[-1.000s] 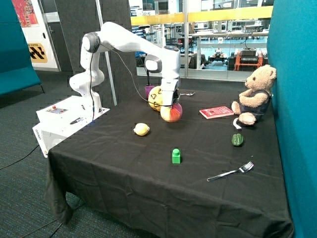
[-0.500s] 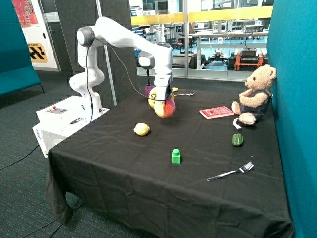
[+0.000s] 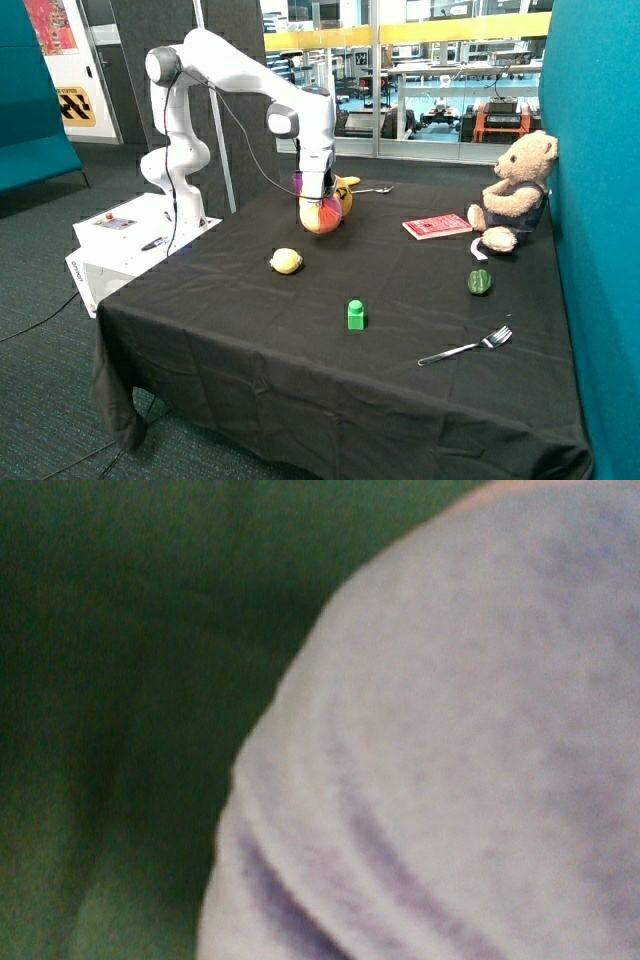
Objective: Sort the balls from left to right in order of size
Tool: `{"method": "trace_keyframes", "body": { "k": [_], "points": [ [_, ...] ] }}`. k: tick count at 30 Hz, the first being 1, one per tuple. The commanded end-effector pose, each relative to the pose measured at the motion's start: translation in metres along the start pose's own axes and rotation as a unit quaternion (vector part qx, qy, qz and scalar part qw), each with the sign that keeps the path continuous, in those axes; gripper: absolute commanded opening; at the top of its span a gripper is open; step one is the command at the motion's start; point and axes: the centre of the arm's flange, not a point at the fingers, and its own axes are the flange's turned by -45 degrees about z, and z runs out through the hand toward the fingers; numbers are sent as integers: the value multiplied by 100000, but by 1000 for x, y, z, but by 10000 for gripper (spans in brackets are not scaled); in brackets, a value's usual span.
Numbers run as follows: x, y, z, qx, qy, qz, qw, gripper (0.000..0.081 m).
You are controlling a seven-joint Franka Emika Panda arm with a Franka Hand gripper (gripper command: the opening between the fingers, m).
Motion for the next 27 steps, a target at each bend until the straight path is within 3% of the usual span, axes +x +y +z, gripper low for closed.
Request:
{"method": "trace_keyframes", "body": {
  "k": [1,13,27],
  "points": [
    [-16,-15,11,-63,-38,-645,99998,0],
    [-24,-13,31,-64,-37,290,100000,0],
    [-49,-10,36,-64,-36,1327,99991,0]
  ]
}}
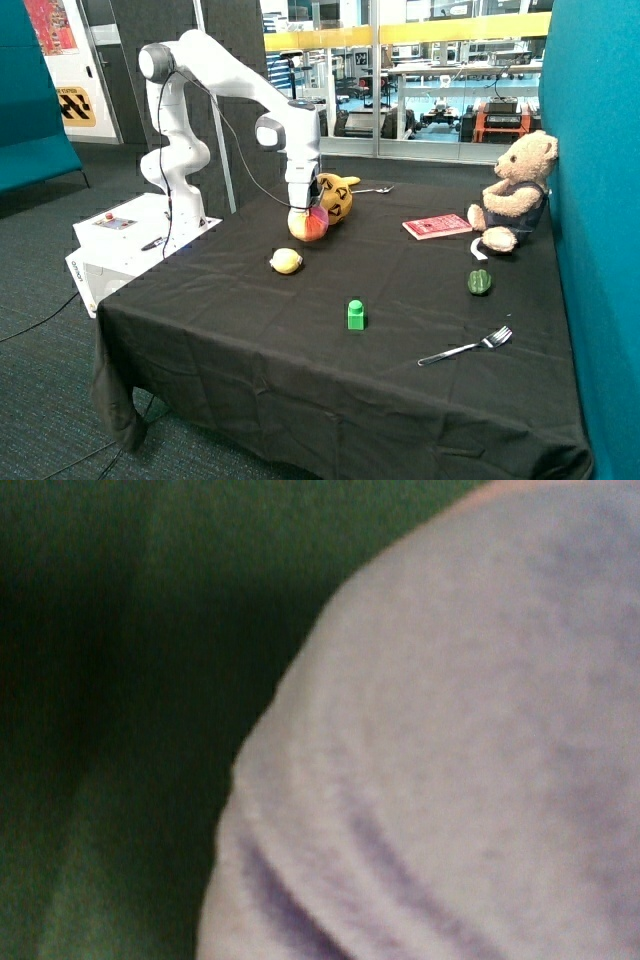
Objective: Sort the balls from left to right in order of size
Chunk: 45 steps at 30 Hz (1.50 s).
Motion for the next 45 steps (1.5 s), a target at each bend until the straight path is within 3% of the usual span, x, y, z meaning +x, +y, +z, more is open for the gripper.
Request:
{"method": "trace_keyframes", "body": {
  "k": [1,11,12,14,16,18,22,31,45],
  "points": [
    [-11,3,3,-72,10,457,99999,0],
    [-13,7,11,-72,11,1209,99993,0],
    [-15,6,13,-72,11,1191,99993,173],
    [-16,6,15,-72,11,1165,99993,371],
    [-17,5,16,-72,11,1188,99993,472],
    [-19,5,16,-72,11,1032,99995,625],
    [-21,5,16,-72,10,874,99996,757],
    [-22,7,14,-72,10,871,99996,804],
    [-27,11,12,-72,10,1002,99995,808]
  ]
}}
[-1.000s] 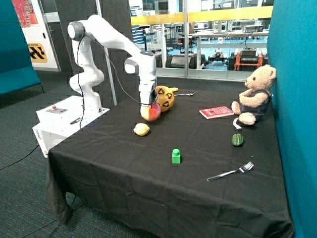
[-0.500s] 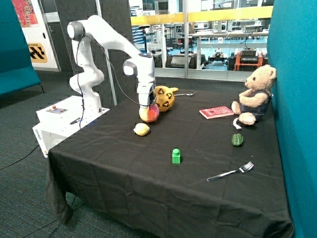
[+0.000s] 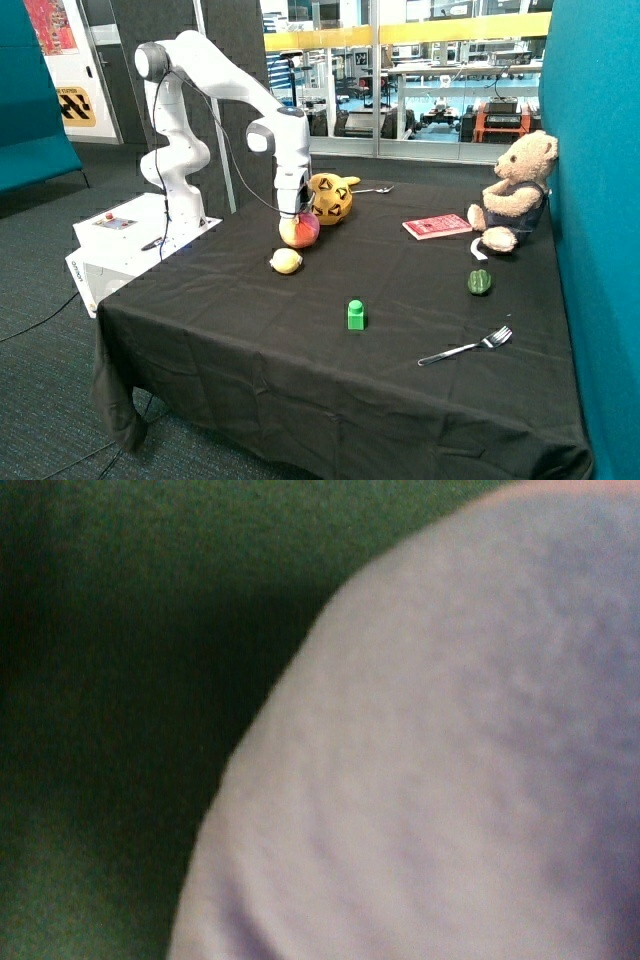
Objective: Sort the balls from left to right in order of size
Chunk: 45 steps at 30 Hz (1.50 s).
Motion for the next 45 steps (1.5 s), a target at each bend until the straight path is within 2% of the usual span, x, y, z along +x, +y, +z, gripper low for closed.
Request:
{"method": "trace_keyframes", "body": {
  "k": [1,15,35,45],
  "points": [
    [-3,3,-1,49,-19,44,100000,808],
    [-7,4,-11,50,-18,-561,99998,806],
    [-22,-3,-59,50,-17,-2161,99977,749],
    [-39,6,-69,50,-18,-1808,99984,733]
  ]
}}
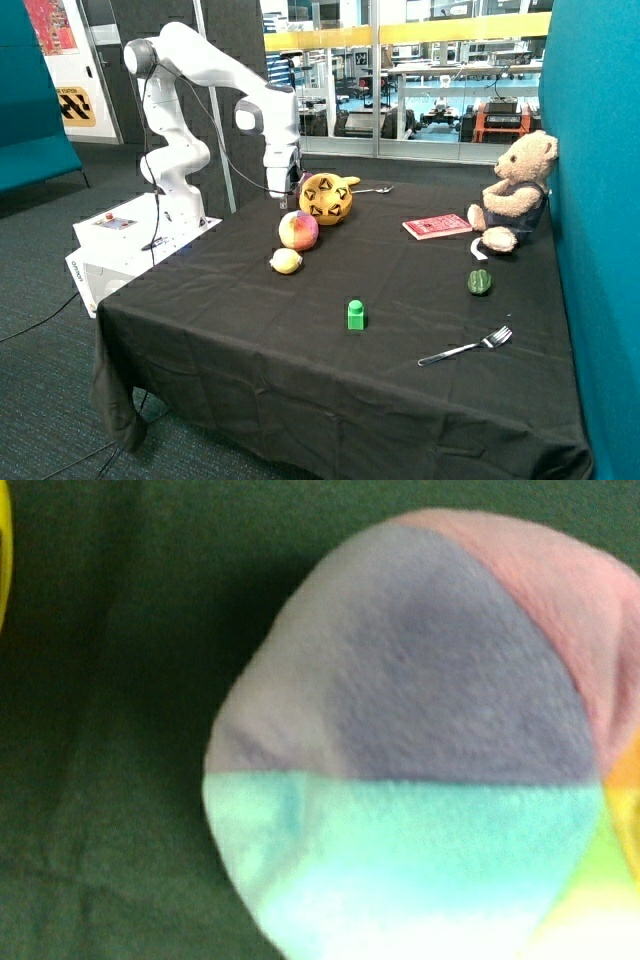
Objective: Sort the balls from left to right in order of size
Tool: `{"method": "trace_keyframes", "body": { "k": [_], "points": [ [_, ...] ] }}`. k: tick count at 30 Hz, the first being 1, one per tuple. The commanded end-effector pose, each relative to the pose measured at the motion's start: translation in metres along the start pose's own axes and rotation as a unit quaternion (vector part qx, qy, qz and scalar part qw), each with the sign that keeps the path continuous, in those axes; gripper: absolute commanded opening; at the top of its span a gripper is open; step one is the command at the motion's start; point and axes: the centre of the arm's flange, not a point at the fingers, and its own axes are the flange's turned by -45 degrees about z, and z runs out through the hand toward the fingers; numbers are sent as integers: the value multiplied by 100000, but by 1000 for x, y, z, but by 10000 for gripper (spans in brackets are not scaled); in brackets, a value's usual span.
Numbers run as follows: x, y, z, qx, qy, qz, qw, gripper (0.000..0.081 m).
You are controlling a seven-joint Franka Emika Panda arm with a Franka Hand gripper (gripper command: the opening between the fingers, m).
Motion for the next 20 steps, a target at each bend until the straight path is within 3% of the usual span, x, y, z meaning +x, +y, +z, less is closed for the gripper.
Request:
{"method": "trace_keyframes", "body": {
  "k": [1,10,20],
  "points": [
    [-15,7,-11,64,87,126,100000,733],
    [-18,17,-10,64,87,745,99997,726],
    [-9,10,-12,62,88,-1486,99989,722]
  ]
}}
